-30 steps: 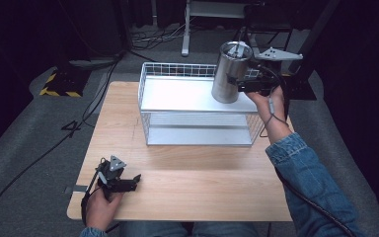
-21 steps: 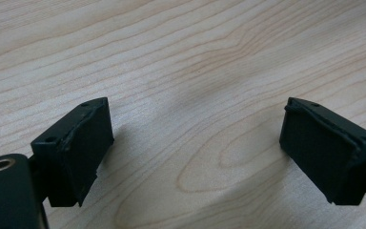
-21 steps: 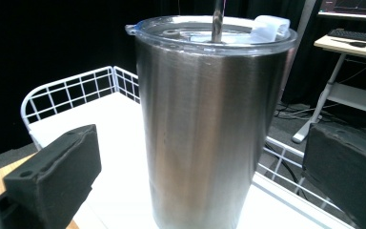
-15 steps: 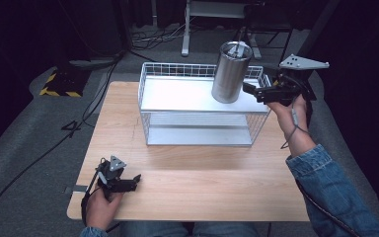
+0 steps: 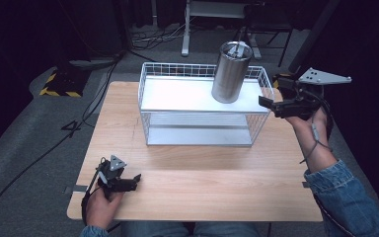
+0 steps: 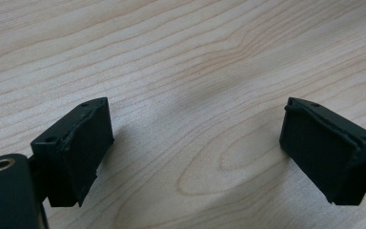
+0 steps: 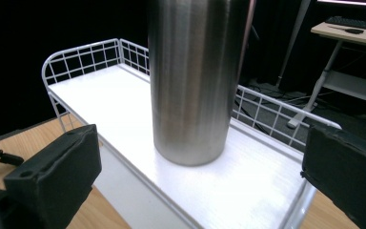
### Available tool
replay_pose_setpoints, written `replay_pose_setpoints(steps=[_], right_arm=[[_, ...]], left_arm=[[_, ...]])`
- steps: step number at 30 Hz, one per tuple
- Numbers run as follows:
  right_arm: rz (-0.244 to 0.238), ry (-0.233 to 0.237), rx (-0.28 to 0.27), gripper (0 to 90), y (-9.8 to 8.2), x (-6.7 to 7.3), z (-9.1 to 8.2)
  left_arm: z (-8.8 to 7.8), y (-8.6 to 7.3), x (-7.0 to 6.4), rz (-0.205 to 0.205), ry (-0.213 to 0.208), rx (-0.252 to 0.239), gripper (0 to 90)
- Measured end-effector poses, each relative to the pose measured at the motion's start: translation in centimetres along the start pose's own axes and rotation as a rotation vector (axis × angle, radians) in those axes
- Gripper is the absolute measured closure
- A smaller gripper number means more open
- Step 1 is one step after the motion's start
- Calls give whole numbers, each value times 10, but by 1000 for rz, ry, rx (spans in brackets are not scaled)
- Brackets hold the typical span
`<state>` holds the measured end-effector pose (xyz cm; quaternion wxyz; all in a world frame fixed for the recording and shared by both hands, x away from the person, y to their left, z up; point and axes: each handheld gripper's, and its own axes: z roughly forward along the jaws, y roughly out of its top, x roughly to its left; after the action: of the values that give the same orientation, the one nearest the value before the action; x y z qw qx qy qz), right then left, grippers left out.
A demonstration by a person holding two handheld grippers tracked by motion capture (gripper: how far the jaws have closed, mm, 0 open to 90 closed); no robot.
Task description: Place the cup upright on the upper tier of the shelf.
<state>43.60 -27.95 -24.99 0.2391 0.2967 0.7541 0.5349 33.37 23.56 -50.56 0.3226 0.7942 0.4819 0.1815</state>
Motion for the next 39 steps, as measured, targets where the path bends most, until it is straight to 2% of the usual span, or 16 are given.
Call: replay_pose_setpoints(steps=[6, 12, 17, 27, 33, 39], right_arm=[[-23, -13, 29, 0, -16, 1, -17], [-19, -13, 56, 4, -32, 2, -24], [-6, -14, 89, 4, -53, 6, -32], [48, 12, 153, 7, -96, 11, -33], [44, 16, 190, 95, -118, 11, -31], [68, 29, 219, 100, -138, 12, -26]], left_arm=[[0, 0, 0, -2, 0, 0, 113], [0, 0, 0, -1, 1, -1, 113], [0, 0, 0, -2, 1, -1, 113], [0, 0, 0, -2, 0, 0, 113], [0, 0, 0, -2, 0, 0, 113], [0, 0, 0, -3, 0, -1, 113]])
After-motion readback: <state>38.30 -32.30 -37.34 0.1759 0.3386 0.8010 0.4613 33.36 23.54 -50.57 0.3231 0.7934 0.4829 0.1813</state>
